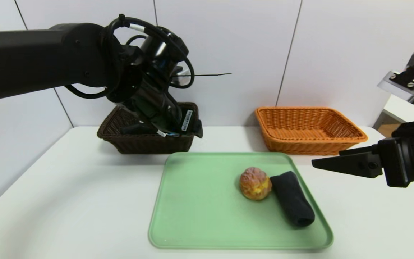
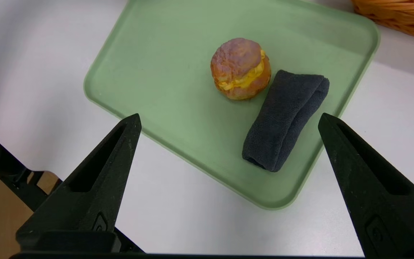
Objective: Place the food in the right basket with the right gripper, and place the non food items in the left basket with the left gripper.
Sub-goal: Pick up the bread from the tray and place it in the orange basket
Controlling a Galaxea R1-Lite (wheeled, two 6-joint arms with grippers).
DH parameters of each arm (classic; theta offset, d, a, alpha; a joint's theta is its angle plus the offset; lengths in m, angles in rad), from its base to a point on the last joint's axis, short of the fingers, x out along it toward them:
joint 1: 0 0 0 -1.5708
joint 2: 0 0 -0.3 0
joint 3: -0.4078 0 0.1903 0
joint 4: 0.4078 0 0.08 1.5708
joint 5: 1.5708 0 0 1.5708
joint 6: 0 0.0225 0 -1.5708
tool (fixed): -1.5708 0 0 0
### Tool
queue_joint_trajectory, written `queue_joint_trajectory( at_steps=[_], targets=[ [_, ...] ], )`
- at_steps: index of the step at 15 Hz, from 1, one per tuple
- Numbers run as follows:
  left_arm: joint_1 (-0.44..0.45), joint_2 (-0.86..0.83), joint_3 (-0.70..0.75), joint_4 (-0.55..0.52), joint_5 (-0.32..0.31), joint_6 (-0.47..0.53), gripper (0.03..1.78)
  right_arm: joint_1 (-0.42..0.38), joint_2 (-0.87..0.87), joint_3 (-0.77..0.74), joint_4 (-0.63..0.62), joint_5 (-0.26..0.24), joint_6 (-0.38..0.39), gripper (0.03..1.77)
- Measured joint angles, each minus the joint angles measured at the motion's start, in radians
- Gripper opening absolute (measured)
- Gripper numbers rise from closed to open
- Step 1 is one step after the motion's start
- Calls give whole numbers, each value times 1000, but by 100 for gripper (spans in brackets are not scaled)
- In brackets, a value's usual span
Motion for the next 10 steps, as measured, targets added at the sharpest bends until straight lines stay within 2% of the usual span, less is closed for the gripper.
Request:
queue_joint_trajectory(
  at_steps=[5,8,10],
  targets=[
    [-44,-102,0,53,-93,81,167,18,134,-38,-1,4,-59,170],
    [-77,-175,0,81,-122,174,167,50,223,-67,-2,3,-77,170],
    [-100,-213,0,100,-169,224,168,73,277,-96,-2,1,-81,170]
  ],
)
